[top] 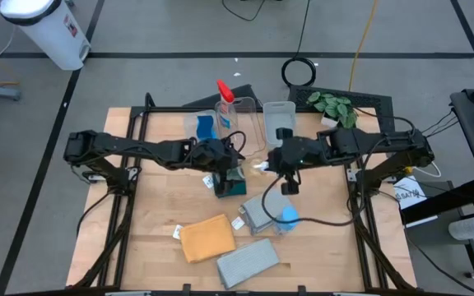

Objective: Pick & Place Kitchen Items
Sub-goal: Put the white spray bottle into the transparent bin

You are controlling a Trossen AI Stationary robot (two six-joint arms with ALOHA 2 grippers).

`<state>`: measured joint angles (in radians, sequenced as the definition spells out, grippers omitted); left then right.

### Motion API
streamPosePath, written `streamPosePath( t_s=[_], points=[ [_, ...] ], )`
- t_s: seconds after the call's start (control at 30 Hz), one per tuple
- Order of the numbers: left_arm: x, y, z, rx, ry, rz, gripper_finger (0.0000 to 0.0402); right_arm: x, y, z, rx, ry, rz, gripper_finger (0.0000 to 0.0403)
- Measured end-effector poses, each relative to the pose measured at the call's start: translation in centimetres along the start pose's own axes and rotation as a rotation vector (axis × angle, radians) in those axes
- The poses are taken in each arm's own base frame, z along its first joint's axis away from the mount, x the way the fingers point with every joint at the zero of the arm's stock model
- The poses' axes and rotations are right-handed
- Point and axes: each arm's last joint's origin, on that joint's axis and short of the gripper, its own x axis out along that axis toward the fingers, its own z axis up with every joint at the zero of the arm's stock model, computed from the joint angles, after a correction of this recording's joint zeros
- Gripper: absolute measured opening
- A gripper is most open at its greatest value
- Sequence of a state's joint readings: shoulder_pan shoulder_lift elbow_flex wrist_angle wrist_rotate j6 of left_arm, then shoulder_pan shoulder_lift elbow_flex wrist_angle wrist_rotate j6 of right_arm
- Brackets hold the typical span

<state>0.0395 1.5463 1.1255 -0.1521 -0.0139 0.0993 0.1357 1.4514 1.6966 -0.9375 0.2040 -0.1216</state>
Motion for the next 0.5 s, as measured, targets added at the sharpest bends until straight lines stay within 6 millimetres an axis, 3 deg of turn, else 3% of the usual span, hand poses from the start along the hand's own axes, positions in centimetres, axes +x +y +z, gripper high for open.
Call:
streamPosePath(
  t_s=[0.13,0.27,0.5],
  points=[
    [0.2,-0.5,0.0,-0.005,0.004,0.032,0.0379,0.0,0.1,0.3,-0.004,-0.026,-0.003,0.0036],
    [0.2,-1.0,0.0,0.015,0.006,0.093,0.0314,0.0,0.0,0.5,-0.014,-0.048,-0.008,0.0036],
    [0.1,-1.0,0.4,0.030,-0.034,0.098,0.0311,-0.2,-0.1,1.1,-0.070,-0.116,-0.024,0.0068]
  ],
)
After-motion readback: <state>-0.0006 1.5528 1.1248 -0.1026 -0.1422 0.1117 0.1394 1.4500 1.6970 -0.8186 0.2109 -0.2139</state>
